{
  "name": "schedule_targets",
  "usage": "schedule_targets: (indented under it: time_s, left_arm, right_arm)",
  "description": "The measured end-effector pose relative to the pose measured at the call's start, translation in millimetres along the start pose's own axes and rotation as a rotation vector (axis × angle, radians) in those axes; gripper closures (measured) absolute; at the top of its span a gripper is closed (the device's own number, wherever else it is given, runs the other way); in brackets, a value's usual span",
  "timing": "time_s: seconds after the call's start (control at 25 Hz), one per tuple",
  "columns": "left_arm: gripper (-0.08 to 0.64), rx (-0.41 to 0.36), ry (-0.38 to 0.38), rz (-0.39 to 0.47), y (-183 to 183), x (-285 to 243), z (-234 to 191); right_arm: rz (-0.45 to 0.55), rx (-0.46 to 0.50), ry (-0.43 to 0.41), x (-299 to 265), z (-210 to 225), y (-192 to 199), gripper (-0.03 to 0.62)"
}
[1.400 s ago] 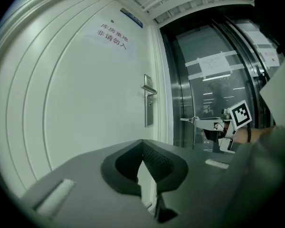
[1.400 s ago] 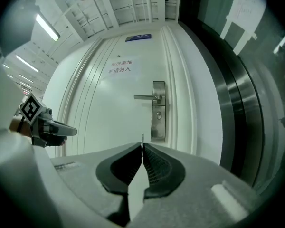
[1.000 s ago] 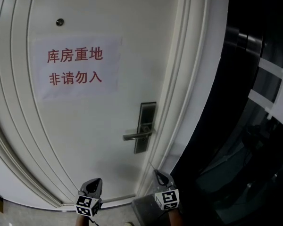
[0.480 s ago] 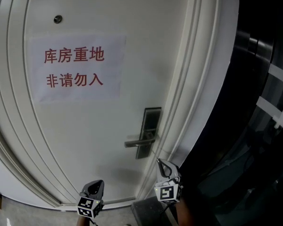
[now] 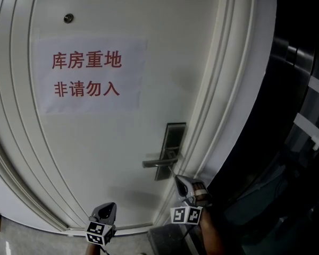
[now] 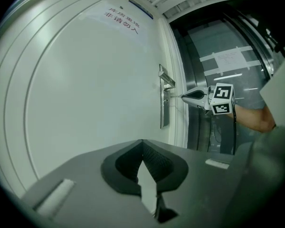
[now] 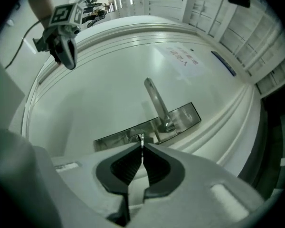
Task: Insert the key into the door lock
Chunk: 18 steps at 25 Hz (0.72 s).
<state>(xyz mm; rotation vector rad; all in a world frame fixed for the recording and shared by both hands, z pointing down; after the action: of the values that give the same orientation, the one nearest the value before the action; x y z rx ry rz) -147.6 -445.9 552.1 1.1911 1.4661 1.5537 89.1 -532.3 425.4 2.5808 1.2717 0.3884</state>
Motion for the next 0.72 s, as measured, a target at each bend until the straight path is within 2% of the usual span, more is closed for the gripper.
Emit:
schedule_targets:
  time_s: [0.24,0.72]
  left_arm:
    - [0.557,0.001,-0.009,-0.003,1.8,0.3,-3.3]
    - [0.557,0.009,-0.03,0.001,4.2,0.4,-9.9]
  right_arm:
    - [-0.027,0.135,-0.03,-8.5,-8.4,5.7,0.583]
    - [-0.047,0.202,-0.056,-16.6,-10.9,11.7,0.583]
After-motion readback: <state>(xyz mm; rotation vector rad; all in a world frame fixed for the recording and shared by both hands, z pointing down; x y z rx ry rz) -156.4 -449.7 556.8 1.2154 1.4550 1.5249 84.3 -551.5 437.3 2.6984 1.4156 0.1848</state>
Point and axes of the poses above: the fingertips, and each gripper's own axes: x backward along the fingers, z to its right, y out of its underside, the point moved 3 cm from there along x, backward along the fingers, and after that the axes turned 15 degrees about z, right-handed, at the moved point
